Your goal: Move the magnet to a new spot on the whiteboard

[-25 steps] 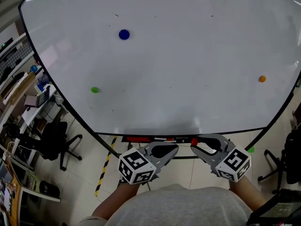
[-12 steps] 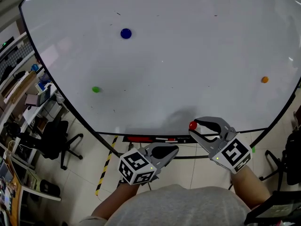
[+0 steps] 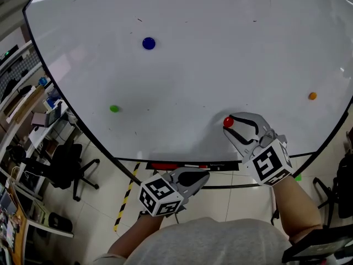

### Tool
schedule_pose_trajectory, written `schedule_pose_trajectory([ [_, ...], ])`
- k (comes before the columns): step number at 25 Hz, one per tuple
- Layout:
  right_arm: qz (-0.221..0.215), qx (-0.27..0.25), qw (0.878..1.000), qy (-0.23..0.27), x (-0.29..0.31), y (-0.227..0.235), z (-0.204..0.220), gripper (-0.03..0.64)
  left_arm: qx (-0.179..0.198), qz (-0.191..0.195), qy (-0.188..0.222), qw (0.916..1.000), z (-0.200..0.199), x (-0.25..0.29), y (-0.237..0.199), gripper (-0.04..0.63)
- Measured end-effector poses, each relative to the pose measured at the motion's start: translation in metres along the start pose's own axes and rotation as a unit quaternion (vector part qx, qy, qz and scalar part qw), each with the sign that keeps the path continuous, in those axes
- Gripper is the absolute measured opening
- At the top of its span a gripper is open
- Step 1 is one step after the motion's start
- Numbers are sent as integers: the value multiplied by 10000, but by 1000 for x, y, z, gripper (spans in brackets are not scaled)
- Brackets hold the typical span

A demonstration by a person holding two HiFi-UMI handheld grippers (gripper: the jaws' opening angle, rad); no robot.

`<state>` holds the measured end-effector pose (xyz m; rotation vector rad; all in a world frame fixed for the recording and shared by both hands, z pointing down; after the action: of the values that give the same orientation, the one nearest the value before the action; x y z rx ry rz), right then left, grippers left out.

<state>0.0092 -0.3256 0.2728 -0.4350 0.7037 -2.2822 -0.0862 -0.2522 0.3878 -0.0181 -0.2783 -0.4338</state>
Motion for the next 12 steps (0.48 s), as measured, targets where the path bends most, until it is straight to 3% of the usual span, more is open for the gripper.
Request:
schedule_pose_trajectory([
  [5,479,-1106,9924,-257,13,11,-1,127,73,93,-24,9999,-3,4,3,-18],
  [12,848,-1625,9825,-321,29,25,1,126,41,58,9,10000,-4,3,-2,-17],
])
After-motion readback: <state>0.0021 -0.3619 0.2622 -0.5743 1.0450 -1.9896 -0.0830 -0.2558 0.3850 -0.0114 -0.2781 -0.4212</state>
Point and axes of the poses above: the fingertips, and each gripper's own axes: x forward along the fingers, y to its right, z out of its underside, the point moved 4 cm from there along -x, backward along the fingers, and after that the axes turned 7 degrees about x, right-handed, at the moved point
